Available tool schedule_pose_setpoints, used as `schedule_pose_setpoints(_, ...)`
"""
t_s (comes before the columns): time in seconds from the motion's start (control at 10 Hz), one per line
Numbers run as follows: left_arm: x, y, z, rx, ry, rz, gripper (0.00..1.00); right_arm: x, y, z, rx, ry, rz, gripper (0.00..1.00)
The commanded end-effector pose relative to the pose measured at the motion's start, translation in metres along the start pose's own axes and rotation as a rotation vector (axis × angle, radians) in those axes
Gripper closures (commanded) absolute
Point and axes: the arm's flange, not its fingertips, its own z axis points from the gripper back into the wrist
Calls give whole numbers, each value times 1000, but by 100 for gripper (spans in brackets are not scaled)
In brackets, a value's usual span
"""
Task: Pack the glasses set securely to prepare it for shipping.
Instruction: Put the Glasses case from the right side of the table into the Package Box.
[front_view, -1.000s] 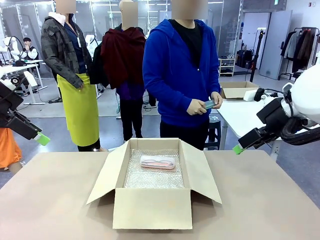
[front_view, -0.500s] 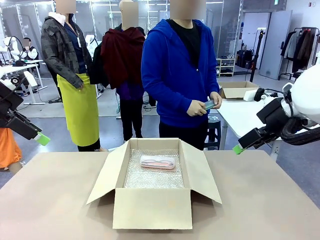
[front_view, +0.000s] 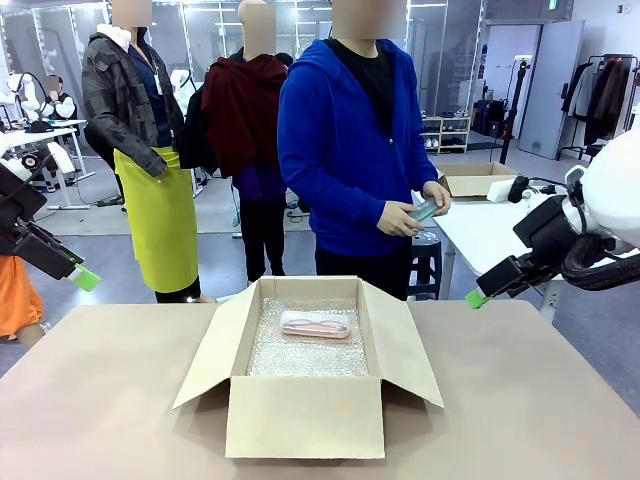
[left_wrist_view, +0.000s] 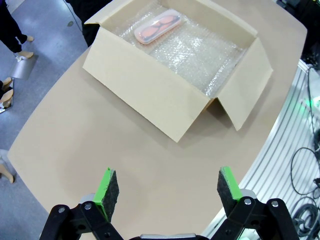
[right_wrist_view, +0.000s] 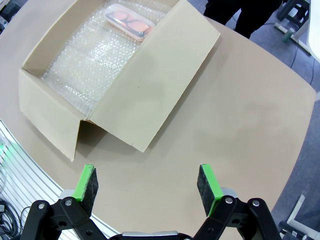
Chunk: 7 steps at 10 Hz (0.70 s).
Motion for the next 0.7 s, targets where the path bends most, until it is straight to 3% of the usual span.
schedule_pose_setpoints(0.0,0,1,3,-16,-17,-13,0,1,-1,-2,-8,-7,4,0)
schedule_pose_setpoints(0.6,0,1,3,-16,-17,-13,0,1,-1,-2,-8,-7,4,0)
